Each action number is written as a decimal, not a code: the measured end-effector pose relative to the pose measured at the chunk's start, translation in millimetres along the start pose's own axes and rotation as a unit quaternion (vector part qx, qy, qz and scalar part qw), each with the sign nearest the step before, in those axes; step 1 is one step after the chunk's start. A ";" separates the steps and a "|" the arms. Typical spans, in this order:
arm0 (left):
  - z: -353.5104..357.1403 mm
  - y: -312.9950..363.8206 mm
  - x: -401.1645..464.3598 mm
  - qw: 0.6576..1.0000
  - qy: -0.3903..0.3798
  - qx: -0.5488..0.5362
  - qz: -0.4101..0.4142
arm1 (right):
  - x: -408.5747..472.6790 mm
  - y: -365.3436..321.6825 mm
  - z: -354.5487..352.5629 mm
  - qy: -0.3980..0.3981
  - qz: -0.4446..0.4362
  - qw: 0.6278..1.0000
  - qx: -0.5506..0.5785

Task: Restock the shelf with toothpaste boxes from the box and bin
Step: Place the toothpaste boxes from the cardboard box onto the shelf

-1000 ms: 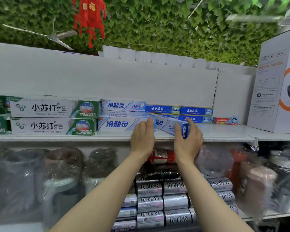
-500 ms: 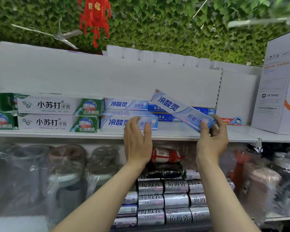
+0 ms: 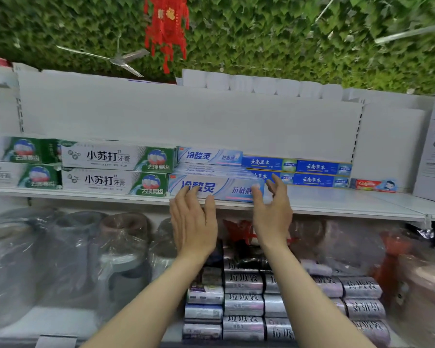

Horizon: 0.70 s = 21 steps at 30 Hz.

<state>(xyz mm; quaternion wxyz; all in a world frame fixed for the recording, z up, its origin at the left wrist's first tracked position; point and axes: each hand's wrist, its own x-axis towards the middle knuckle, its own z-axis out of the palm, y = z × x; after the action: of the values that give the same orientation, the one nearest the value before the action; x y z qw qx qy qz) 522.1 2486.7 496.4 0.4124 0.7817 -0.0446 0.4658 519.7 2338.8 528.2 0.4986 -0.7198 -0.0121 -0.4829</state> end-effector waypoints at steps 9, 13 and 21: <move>3.9 -4.0 2.9 0.997 -0.027 0.065 -0.016 | -24.2 4.7 12.2 -0.015 -0.058 0.997 -0.044; 2.8 -0.4 3.7 0.993 -0.047 0.109 -0.017 | -21.6 7.5 11.3 -0.025 -0.063 0.996 -0.060; -9.4 2.2 7.2 0.992 -0.092 0.088 -0.026 | -31.8 6.1 19.1 -0.030 -0.066 0.996 -0.047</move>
<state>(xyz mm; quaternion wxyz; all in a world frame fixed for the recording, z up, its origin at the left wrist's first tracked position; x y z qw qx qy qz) 518.6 2493.9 505.4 0.3480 0.8552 -0.0212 0.3834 518.8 2364.4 500.8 0.4311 -0.7541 -0.0519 -0.4927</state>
